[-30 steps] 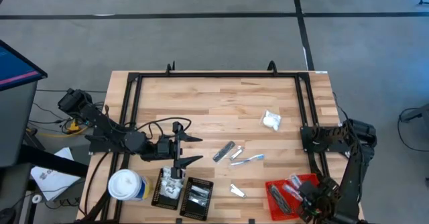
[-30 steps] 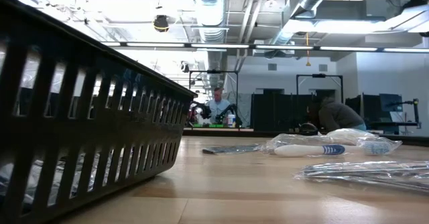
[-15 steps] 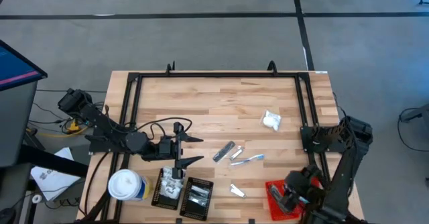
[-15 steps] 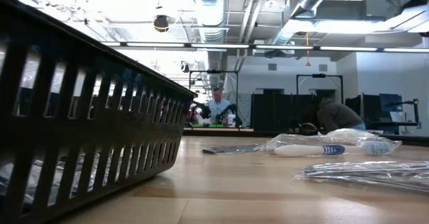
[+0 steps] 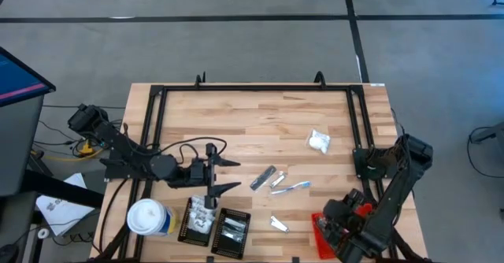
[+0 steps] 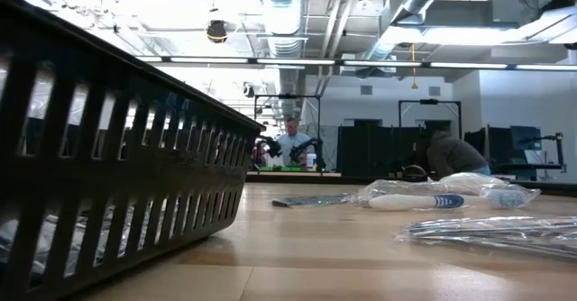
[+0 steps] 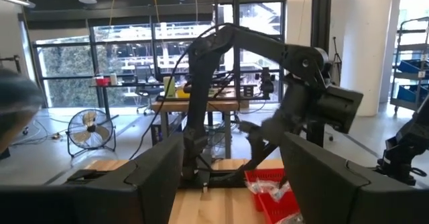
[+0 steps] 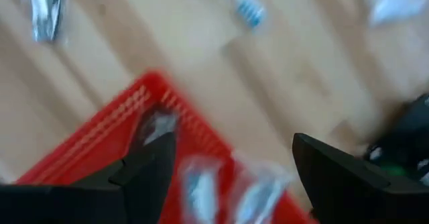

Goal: Pick & Place Travel size toiletries
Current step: Put the blue toothbrush into the right red bin

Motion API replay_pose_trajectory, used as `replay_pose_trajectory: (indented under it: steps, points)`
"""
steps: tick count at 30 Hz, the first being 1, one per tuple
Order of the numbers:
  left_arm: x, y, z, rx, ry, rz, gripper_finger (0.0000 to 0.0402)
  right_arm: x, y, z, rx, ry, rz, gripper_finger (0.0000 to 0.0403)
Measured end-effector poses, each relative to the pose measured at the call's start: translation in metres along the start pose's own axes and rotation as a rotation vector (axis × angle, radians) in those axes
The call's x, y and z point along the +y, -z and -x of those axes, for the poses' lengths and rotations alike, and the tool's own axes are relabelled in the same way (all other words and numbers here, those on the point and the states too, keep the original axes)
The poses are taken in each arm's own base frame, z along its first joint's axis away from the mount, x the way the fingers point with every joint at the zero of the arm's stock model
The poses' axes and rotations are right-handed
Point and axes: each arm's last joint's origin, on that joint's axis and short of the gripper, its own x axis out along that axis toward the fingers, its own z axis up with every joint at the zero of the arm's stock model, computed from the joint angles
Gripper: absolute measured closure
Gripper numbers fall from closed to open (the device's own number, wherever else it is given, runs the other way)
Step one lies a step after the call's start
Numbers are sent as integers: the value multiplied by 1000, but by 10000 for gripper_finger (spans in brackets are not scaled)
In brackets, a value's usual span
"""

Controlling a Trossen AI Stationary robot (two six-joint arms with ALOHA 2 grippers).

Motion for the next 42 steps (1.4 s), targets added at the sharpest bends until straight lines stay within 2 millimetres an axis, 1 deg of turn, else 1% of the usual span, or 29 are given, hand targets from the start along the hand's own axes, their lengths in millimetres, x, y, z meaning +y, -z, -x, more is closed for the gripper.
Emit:
replay_pose_trajectory:
  steps: [4, 9, 12, 18, 21, 23, 30, 35, 42]
  points:
    - [0, 0, 0, 2, 0, 2, 160, 8, 5, -5, 98, -75, -4, 112]
    - [1, 0, -1, 2, -4, 1, 160, 16, 6, -4, 75, -160, 26, 112]
    - [2, 1, -1, 2, -7, 10, 160, 21, 5, -8, 110, -158, 26, 112]
    - [2, 1, -1, 3, -7, 13, 160, 29, 1, -25, 216, -94, 17, 112]
    - [2, 1, -1, 3, -7, 13, 160, 31, -1, -30, 271, -74, 6, 112]
    - [2, 1, -1, 3, -7, 13, 160, 28, -2, -33, 309, -32, -8, 112]
    - [2, 1, -1, 3, -7, 13, 160, 16, 1, -31, 372, 101, -70, 112]
    - [2, 1, -1, 3, -7, 13, 160, 12, 3, -29, 377, 148, -89, 112]
    - [2, 0, -1, 2, -7, 12, 160, 1, 11, -24, 418, 285, -139, 112]
